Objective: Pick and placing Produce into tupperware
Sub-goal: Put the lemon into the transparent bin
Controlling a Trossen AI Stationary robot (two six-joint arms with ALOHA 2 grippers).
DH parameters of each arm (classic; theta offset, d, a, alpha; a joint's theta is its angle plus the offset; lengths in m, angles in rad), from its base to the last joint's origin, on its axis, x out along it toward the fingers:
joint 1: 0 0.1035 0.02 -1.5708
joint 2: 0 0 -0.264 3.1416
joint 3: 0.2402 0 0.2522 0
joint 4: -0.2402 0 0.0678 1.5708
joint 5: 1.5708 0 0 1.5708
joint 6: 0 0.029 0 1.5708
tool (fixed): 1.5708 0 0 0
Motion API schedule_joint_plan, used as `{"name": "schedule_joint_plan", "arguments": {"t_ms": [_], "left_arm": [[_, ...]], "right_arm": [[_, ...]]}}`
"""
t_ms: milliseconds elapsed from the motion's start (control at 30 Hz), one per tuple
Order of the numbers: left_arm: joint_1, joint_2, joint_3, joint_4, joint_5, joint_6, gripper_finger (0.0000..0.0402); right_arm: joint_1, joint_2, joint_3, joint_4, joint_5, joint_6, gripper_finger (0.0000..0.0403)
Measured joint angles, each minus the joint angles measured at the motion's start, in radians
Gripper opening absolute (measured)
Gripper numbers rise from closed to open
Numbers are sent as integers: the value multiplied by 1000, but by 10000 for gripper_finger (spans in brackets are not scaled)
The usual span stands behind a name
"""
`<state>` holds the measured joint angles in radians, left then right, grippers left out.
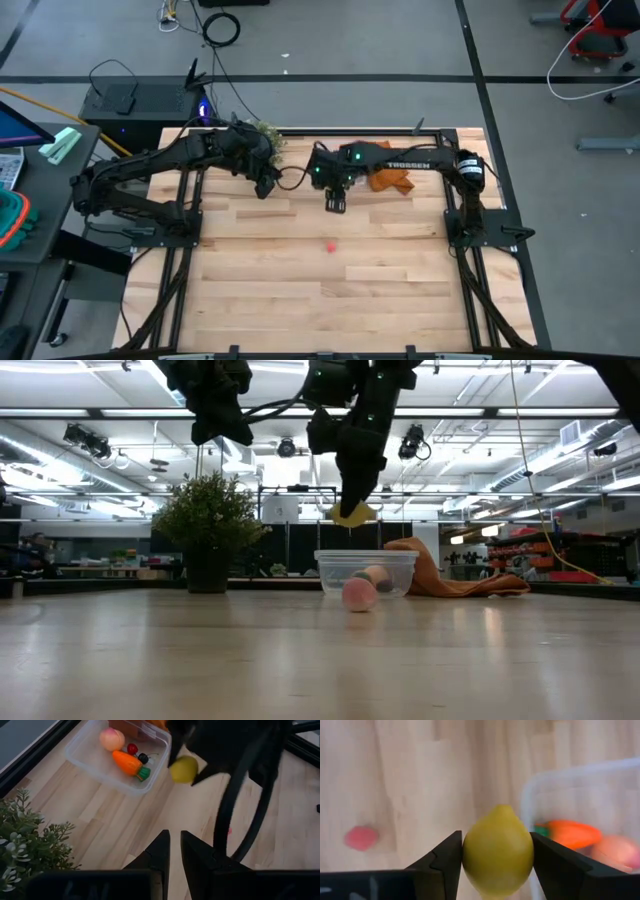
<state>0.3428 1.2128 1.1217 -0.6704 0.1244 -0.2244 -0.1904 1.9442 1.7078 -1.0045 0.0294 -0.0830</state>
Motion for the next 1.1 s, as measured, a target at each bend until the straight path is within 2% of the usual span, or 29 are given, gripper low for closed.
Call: {"name": "schedule_joint_plan", "arguments": {"t_ms": [433,667,767,1100], "left_arm": [[0,0,0,0,1,0,52],[0,0,0,1,1,1,53],[0,0,0,3,0,1,52],[0,0,0,8,0,1,53]], "right_arm": [[-190,0,24,21,1,50,179],[-277,19,22,83,-2,278,179],[-298,44,20,85,-37,398,179],[-295,137,38,99,-112,540,177]]}}
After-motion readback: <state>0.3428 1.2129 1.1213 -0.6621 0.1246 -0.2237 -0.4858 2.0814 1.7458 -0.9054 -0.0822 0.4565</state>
